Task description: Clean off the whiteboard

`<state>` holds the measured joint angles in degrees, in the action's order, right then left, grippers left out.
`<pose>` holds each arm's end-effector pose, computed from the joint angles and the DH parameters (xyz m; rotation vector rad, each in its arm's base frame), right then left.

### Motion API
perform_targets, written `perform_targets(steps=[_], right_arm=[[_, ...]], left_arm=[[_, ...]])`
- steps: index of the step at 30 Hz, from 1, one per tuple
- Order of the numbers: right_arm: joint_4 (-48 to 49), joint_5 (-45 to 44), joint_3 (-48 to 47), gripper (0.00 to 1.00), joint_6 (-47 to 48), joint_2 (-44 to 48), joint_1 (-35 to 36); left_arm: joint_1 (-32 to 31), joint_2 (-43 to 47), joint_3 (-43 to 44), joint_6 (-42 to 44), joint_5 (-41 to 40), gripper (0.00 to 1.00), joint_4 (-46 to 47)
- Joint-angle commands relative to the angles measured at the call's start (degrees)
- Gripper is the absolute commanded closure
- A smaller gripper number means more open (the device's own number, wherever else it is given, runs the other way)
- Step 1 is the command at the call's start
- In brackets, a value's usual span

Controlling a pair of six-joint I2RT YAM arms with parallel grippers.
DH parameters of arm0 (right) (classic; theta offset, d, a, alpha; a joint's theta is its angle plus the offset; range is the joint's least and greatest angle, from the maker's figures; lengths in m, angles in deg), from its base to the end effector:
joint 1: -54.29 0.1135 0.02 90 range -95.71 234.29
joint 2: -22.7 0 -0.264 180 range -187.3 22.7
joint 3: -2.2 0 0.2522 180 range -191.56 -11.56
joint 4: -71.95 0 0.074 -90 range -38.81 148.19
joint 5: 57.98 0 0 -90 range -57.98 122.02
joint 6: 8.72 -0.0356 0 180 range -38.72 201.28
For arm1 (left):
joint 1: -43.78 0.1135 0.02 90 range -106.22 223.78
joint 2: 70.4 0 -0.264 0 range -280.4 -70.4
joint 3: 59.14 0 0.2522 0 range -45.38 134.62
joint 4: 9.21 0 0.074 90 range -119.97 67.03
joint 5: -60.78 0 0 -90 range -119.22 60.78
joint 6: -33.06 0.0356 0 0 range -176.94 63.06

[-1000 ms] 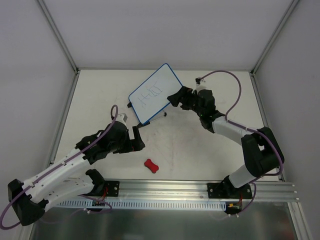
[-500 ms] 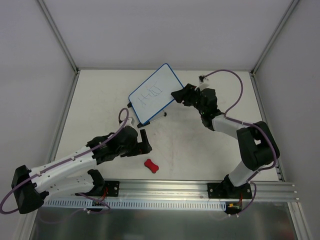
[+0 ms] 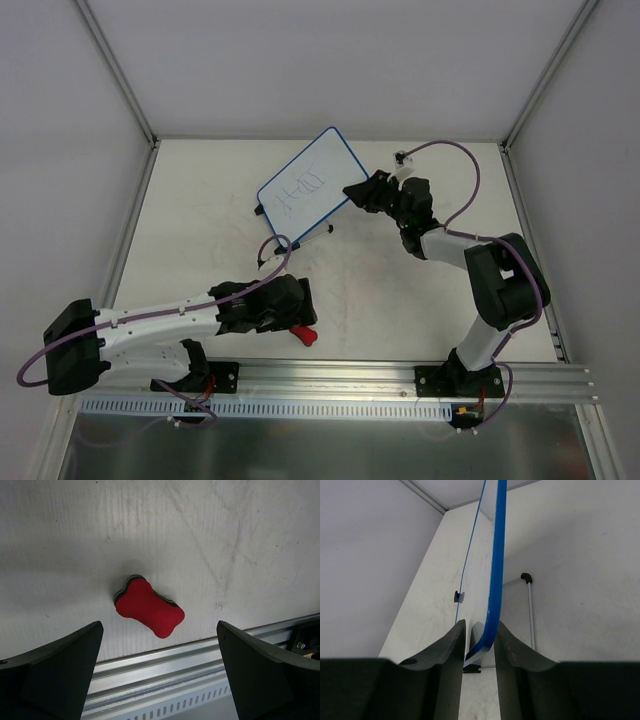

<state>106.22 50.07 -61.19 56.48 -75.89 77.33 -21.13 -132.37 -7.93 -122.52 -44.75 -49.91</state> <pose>0.3393 0.1563 0.2274 -0.2311 1.6440 0.8925 0.0982 -0.1872 0.2147 -0.1361 2.5422 -0.6621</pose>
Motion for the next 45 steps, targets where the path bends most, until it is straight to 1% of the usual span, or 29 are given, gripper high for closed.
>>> perform_targets(steps=[1,3,5,9,11,12,15,16,17,18,19,22,24,25,27,28,29,30,32,33,34,38,41,45], right_arm=[[3.48,1.47,-3.81,0.71,0.54,0.41,-0.29],[3.47,1.56,-3.72,0.71,0.8,0.5,-0.28],[3.39,1.82,-3.81,0.74,0.98,0.67,-0.28],[3.03,1.82,-3.81,0.86,1.24,0.94,-0.28],[3.03,2.17,-3.81,0.89,1.42,0.85,-0.2],[3.03,2.17,-3.99,0.9,1.33,0.94,-0.28],[3.03,2.35,-3.9,0.9,1.5,1.03,-0.28],[2.95,2.26,-3.9,0.9,1.51,1.11,-0.28],[2.86,2.26,-3.9,0.9,1.77,1.12,-0.37],[2.86,2.26,-3.81,0.9,1.86,1.2,-0.29],[2.86,2.35,-3.81,0.9,1.94,1.29,-0.28],[2.86,2.52,-3.9,0.9,1.95,1.2,-0.29],[2.86,2.61,-3.81,0.9,2.03,1.2,-0.28],[2.86,2.61,-3.9,0.91,2.03,1.29,-0.28],[2.95,2.7,-3.81,0.9,2.12,1.29,-0.29],[2.95,2.7,-3.81,0.9,2.12,1.29,-0.28],[2.95,2.87,-3.99,0.9,2.12,1.12,-0.28],[2.95,2.96,-3.99,0.91,2.12,1.2,-0.28],[2.95,3.22,-3.99,0.9,2.21,1.2,-0.28],[2.95,3.31,-3.99,0.91,2.12,1.2,-0.28],[2.95,3.31,-3.99,0.91,2.12,1.2,-0.28],[3.12,3.75,-4.07,0.91,2.21,1.12,-0.2],[3.3,3.93,-4.07,0.91,2.12,1.2,-0.2],[3.47,4.19,-3.99,0.92,2.21,1.12,-0.28]], left_arm=[[-0.84,-3.75,1.04,-4.02,-0.48,0.01,1.98],[-0.84,-6.57,2.71,-4.38,0.32,0.01,1.98],[-0.84,-7.89,3.33,-5.6,1.02,0.01,1.98],[-0.84,-9.48,3.42,-9.38,1.55,0.01,1.89],[-0.84,-10.44,3.68,-11.83,2.17,0.01,1.89],[-0.84,-10.97,3.77,-12.72,2.17,0.01,1.89],[-0.84,-12.11,3.68,-18.34,2.52,0.06,1.8],[-0.93,-12.46,3.59,-21.57,2.61,0.1,1.8],[-0.93,-12.9,3.68,-23.0,2.96,0.14,1.8],[-1.27,-13.86,3.85,-24.23,3.4,0.15,1.8],[-1.63,-14.22,3.86,-27.29,3.31,0.17,1.8],[-2.85,-15.63,3.77,-31.96,2.88,0.19,1.71],[-3.3,-16.16,3.59,-33.64,2.96,0.21,1.63],[-3.56,-16.42,3.33,-35.56,3.05,0.24,1.71],[-3.91,-16.25,2.28,-37.24,2.88,0.27,1.63],[-4.09,-15.9,2.01,-38.21,2.7,0.34,1.63],[-4.53,-15.72,1.66,-38.91,2.09,0.35,1.63],[-4.7,-15.28,0.96,-39.44,1.73,0.39,1.63],[-4.97,-14.05,0.08,-40.94,0.77,0.51,1.63],[-4.97,-13.09,-1.05,-41.38,0.07,0.52,1.71],[-4.97,-12.56,-1.59,-41.9,-0.29,0.54,1.71],[-4.97,-11.33,-3.96,-43.49,-1.52,0.54,1.45],[-4.97,-11.59,-4.49,-43.58,-1.79,0.49,1.36],[-4.97,-13.43,-3.36,-43.05,-2.31,0.37,1.1]])
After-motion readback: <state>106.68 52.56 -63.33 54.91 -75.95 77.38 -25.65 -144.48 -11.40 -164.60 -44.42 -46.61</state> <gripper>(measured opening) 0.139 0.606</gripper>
